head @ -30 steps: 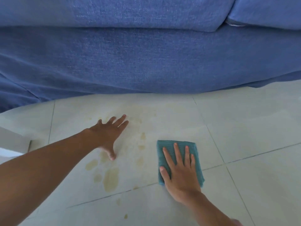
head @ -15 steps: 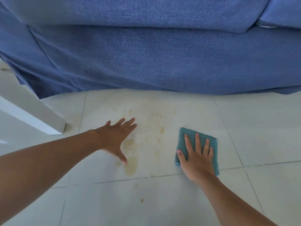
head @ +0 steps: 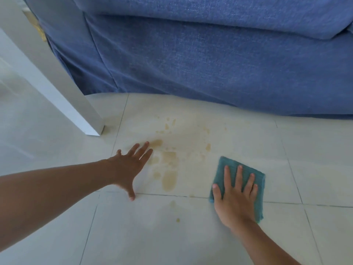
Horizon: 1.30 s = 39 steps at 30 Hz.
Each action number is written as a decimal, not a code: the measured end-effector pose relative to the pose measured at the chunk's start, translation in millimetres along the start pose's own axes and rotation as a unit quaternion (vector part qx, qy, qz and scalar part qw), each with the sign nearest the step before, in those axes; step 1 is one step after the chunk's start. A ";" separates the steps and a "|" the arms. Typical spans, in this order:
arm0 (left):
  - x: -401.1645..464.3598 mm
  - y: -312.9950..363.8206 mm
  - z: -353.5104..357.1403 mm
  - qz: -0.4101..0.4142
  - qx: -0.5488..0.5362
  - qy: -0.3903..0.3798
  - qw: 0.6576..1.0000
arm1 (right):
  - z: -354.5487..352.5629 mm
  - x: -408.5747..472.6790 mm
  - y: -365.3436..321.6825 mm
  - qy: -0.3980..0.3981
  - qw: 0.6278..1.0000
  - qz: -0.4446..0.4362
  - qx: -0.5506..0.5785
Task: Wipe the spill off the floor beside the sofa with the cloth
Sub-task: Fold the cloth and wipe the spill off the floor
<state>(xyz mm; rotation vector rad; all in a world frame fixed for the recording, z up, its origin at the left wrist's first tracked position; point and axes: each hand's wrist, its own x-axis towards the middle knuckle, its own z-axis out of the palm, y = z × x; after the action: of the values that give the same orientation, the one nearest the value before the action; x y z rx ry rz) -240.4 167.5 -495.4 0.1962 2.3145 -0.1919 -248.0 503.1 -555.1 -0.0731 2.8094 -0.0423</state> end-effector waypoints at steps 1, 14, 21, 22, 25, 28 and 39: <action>0.6 0.0 0.5 -0.003 0.004 0.006 1.000 | 3.3 -9.3 -17.4 -0.002 1.000 -0.009 0.006; 13.2 -16.7 -1.1 -0.011 0.004 0.003 1.000 | 23.2 -31.0 -65.2 0.058 0.993 -0.105 -0.003; 23.7 -28.6 -15.9 -0.005 -0.036 -0.008 0.999 | 34.6 -70.1 -61.4 0.053 0.941 -0.335 -0.004; 24.9 -29.9 -16.8 -0.005 -0.035 -0.010 0.999 | 31.7 -57.7 -54.0 0.060 0.944 -0.325 -0.013; 27.6 -35.2 -17.0 -0.010 -0.027 -0.013 1.000 | 25.2 -12.5 -74.6 0.097 0.978 -0.187 0.005; 30.4 -33.5 -18.1 -0.019 -0.003 -0.015 1.000 | 24.4 -9.6 -133.4 0.089 0.990 -0.096 0.057; 32.2 -34.8 -19.0 -0.030 0.013 -0.006 0.999 | 15.5 23.6 -114.9 0.070 0.991 -0.106 0.048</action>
<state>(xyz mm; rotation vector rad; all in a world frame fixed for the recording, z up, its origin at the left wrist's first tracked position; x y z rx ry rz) -282.6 140.0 -503.4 0.1388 2.3093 -0.2530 -259.9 386.8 -573.1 -0.3577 2.9221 -0.2410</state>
